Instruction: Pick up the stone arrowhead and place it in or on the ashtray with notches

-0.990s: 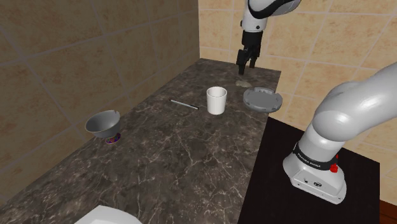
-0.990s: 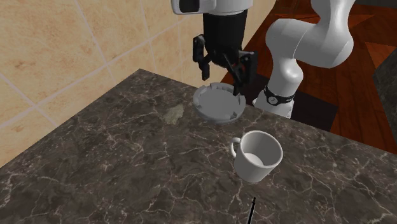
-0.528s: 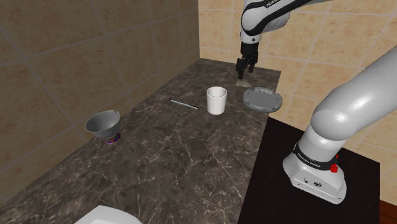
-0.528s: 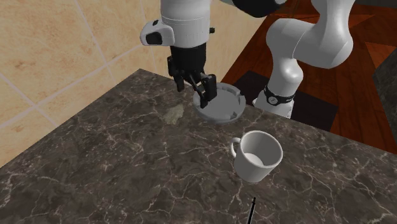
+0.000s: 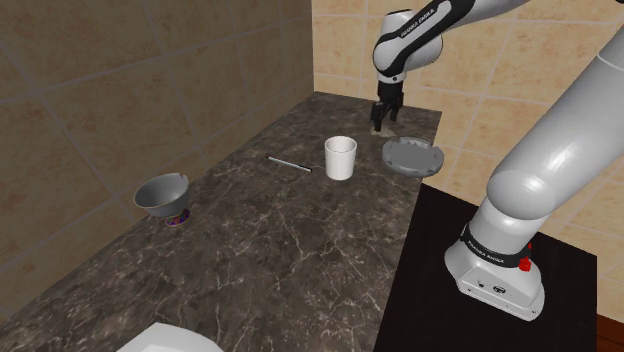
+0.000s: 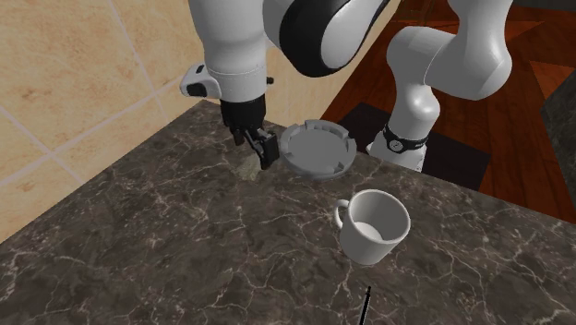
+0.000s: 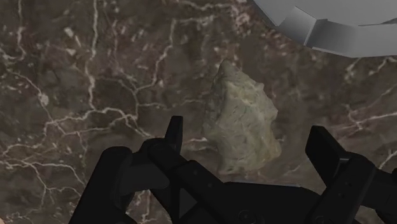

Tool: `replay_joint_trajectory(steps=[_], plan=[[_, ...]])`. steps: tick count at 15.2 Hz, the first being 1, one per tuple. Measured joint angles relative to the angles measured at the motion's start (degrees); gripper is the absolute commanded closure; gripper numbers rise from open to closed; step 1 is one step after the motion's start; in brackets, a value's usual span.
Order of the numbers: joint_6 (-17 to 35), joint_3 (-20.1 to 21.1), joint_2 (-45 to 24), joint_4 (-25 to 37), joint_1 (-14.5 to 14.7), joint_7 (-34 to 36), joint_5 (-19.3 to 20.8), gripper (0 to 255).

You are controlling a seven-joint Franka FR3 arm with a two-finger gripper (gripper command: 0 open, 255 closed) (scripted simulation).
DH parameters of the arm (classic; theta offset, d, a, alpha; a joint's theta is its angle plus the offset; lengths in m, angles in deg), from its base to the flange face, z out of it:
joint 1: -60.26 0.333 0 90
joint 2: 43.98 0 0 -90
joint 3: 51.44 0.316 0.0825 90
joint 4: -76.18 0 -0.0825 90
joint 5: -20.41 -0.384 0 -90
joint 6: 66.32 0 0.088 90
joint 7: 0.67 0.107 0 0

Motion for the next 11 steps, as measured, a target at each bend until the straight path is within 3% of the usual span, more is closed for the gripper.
replay_joint_trajectory(steps=[6,11], plan=[[4.7,-0.3,-3.2,-1.5,0.0,-0.4,-0.5,0],[5.4,-0.4,-3.6,-1.9,0.0,-0.5,-0.5,0]])
